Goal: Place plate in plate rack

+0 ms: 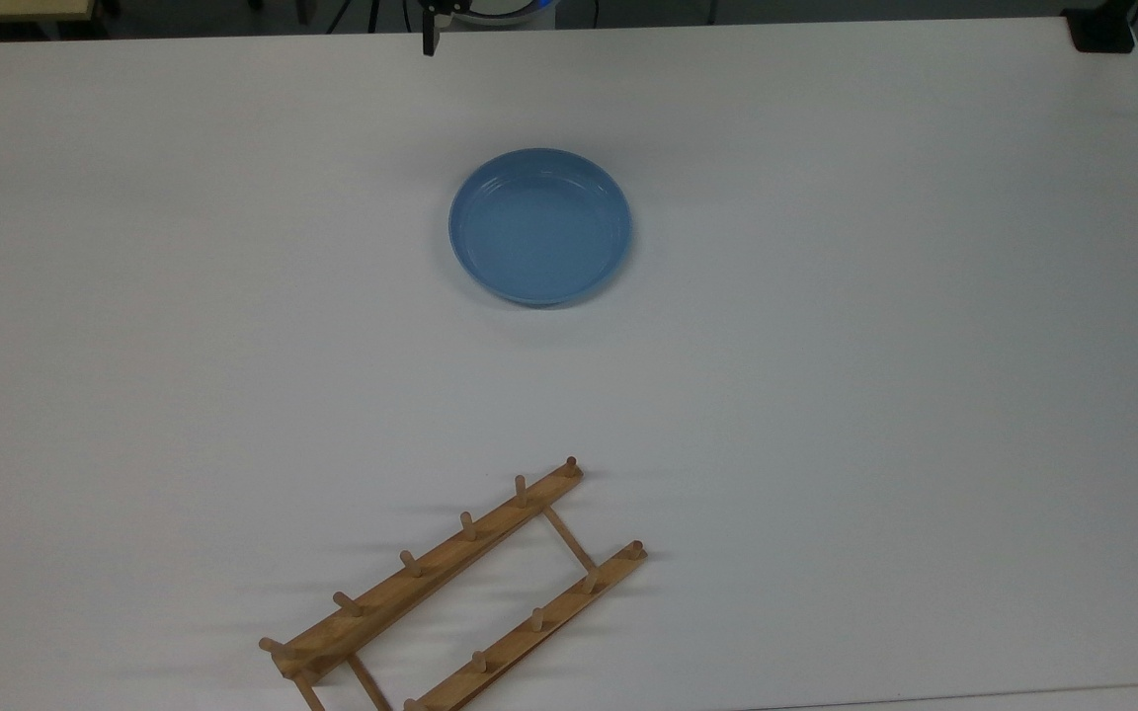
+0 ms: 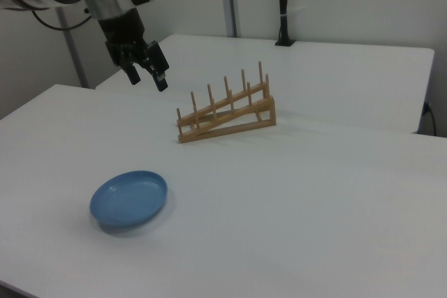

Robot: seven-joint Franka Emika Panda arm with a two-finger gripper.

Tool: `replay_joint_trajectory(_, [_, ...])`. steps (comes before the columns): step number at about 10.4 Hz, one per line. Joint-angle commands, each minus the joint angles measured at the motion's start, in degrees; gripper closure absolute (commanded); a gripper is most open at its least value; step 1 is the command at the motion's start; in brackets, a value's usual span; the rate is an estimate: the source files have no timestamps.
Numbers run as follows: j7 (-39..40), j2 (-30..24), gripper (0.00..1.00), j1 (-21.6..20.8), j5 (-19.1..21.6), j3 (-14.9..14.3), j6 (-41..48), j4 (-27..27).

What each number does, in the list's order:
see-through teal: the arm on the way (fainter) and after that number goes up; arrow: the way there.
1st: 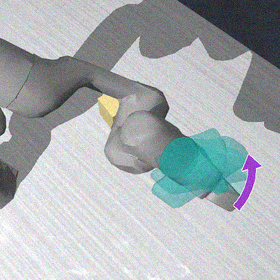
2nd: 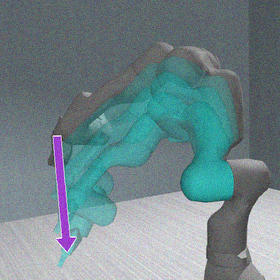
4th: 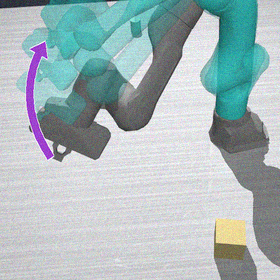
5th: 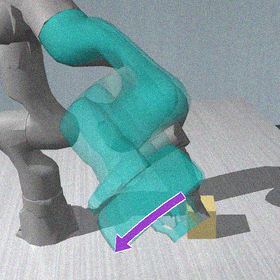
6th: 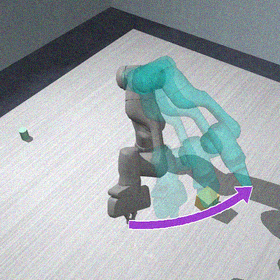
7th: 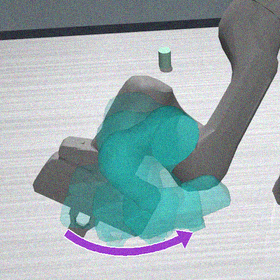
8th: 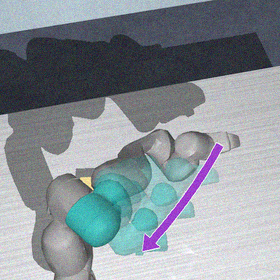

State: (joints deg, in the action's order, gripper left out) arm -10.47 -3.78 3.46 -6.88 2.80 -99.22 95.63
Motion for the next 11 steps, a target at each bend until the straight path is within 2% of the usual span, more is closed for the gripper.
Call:
replay_joint_trajectory(1, [0.71, -0.87, 0.00, -0.56, 0.19, -0.08, -0.45, 0.87])
replay_joint_trajectory(9, [0.98, -0.79, 0.00, -0.56, 0.20, 0.10, 0.08, 1.13])
replay_joint_trajectory(10, [1.94, -0.79, 0.00, -0.56, 0.20, 0.10, 0.08, 1.22])
replay_joint_trajectory(11, [6.38, -0.79, 0.00, -0.56, 0.20, 0.10, 0.60, 1.31])
